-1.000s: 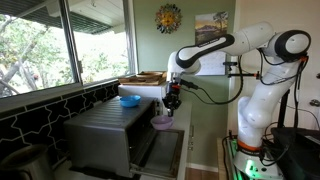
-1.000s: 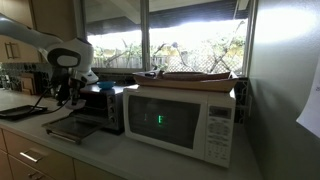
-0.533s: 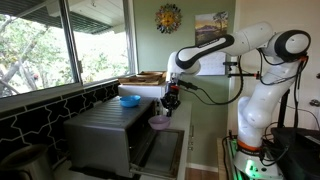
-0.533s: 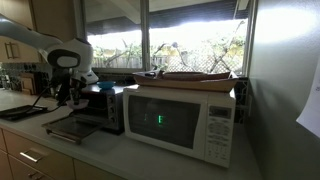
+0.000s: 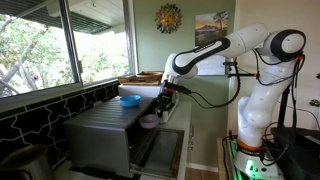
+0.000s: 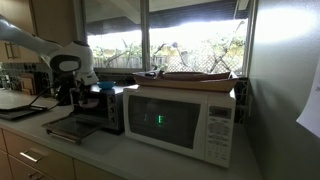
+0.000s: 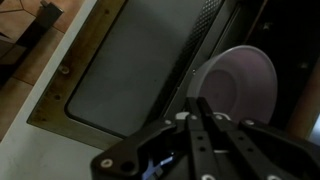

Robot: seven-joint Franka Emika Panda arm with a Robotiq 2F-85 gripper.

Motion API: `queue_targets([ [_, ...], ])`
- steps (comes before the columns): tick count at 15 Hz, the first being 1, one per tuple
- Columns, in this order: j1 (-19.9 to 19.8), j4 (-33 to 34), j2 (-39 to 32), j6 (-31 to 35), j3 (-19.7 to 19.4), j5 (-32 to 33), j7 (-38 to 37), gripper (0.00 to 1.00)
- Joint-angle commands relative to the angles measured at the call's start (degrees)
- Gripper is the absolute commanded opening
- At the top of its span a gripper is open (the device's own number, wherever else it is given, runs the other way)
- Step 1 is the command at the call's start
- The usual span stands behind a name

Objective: Remove the purple bowl from the bowls stack on top of the oven and put it in the oven on the oven wire rack

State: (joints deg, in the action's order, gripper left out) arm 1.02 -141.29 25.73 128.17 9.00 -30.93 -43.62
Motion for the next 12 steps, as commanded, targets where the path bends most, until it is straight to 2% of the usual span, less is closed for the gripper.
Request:
queue_targets([
  [1,0.2,-1.2,-0.5,5.2,0.9,0.0,-5.3,0.01],
  [7,1.0,-1.8,-1.7,11.1,1.7,0.5,-10.3,0.01],
  [12,2.4,-2.6,-3.0,15.4,1.9,0.3,-11.0,0.01],
])
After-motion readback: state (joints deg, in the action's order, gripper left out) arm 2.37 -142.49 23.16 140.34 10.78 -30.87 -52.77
